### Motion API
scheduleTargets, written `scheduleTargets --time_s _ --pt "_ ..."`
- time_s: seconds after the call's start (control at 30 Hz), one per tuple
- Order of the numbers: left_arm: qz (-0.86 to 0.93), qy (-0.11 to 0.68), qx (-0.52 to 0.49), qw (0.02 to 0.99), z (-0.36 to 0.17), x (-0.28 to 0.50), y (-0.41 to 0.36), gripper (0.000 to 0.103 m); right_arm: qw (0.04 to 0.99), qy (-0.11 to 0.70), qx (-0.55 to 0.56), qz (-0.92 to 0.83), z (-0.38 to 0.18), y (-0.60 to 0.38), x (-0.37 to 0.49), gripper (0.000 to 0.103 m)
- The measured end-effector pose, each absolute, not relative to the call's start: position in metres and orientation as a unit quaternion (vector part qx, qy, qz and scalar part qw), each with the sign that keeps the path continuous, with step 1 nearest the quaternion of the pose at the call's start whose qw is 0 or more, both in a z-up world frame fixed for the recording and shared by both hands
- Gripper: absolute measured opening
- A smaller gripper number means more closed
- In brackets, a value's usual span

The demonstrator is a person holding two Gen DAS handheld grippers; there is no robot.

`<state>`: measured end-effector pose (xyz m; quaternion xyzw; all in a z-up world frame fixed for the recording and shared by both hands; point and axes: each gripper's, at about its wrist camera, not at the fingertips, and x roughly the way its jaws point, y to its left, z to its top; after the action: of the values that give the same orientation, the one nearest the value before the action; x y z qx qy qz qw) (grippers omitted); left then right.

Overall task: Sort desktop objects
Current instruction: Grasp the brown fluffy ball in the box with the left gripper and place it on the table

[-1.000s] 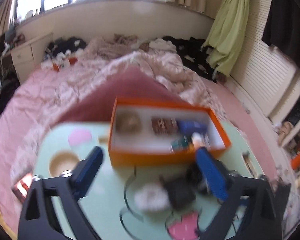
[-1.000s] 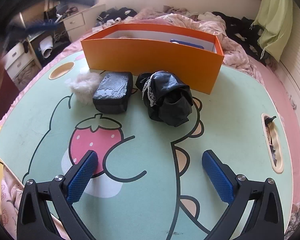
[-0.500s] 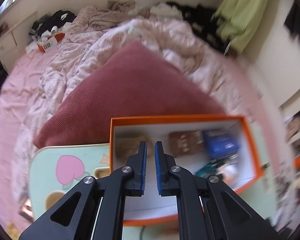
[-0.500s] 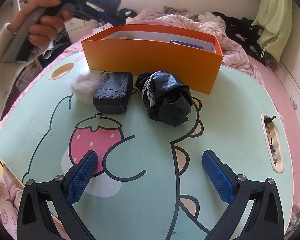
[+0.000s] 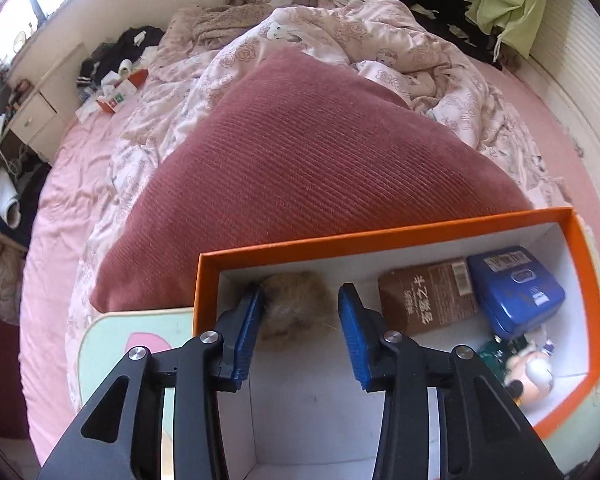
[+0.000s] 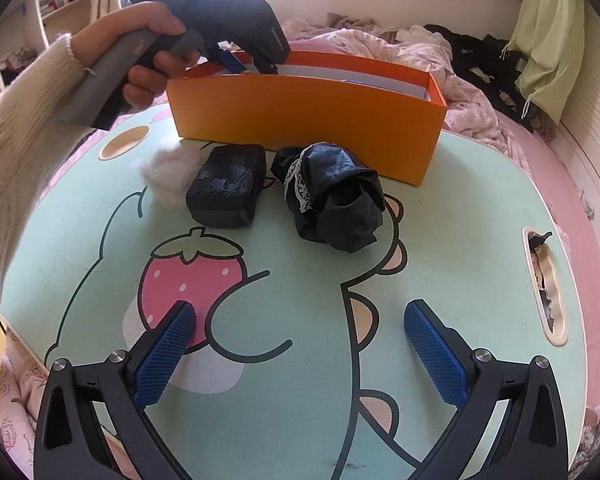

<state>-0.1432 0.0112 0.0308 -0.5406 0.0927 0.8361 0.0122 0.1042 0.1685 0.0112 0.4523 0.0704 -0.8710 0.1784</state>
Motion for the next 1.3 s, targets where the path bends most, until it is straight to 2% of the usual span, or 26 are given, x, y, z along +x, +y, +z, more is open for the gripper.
scheduleTargets --time_s 0.1,0.17,0.23,0.3,0.33,0.47,0.63,0.77,0.87,1.1,1.2,1.23,1.3 --pt "0.822 0.149 -0.550 0.000 0.019 -0.146 0.030 0.045 0.178 0.070 0.452 -0.871 0.012 0.168 0.104 0.103" --pt "0.809 0.195 -0.555 -0.006 0.009 -0.146 0.042 0.057 0.178 0.070 0.453 -0.871 0.011 0.168 0.104 0.103" --pt "0.806 0.206 -0.554 -0.012 0.009 -0.146 0.045 0.058 0.178 0.070 0.452 -0.871 0.011 0.169 0.105 0.103" --pt "0.807 0.190 -0.559 -0.006 0.012 -0.147 0.040 0.054 0.178 0.070 0.452 -0.871 0.012 0.168 0.105 0.103" --pt "0.810 0.184 -0.557 -0.007 0.014 -0.147 0.037 0.037 0.178 0.070 0.452 -0.871 0.011 0.168 0.105 0.103" --pt "0.827 0.117 -0.550 0.021 0.027 -0.142 0.015 0.029 0.178 0.070 0.452 -0.871 0.012 0.167 0.105 0.103" --pt "0.863 0.023 -0.499 0.077 0.061 -0.112 -0.009 0.027 0.178 0.068 0.452 -0.871 0.013 0.167 0.104 0.103" --pt "0.887 -0.054 -0.437 0.139 0.100 -0.057 -0.028 0.027 0.178 0.069 0.452 -0.871 0.013 0.167 0.104 0.103" --pt "0.892 -0.070 -0.421 0.149 0.107 -0.019 -0.038 0.027 0.178 0.068 0.452 -0.871 0.013 0.167 0.104 0.103" --pt "0.888 -0.070 -0.432 0.142 0.073 0.038 -0.044 0.027 0.178 0.068 0.452 -0.871 0.013 0.168 0.104 0.103" --pt "0.887 -0.059 -0.434 0.148 0.062 0.046 -0.038 0.029 0.178 0.069 0.452 -0.871 0.013 0.168 0.104 0.103" --pt "0.887 -0.060 -0.434 0.148 0.059 0.047 -0.037 0.034 0.178 0.068 0.452 -0.871 0.013 0.168 0.105 0.103" --pt "0.886 -0.067 -0.437 0.138 0.054 0.048 -0.038 0.050 0.178 0.068 0.452 -0.871 0.013 0.168 0.105 0.103"
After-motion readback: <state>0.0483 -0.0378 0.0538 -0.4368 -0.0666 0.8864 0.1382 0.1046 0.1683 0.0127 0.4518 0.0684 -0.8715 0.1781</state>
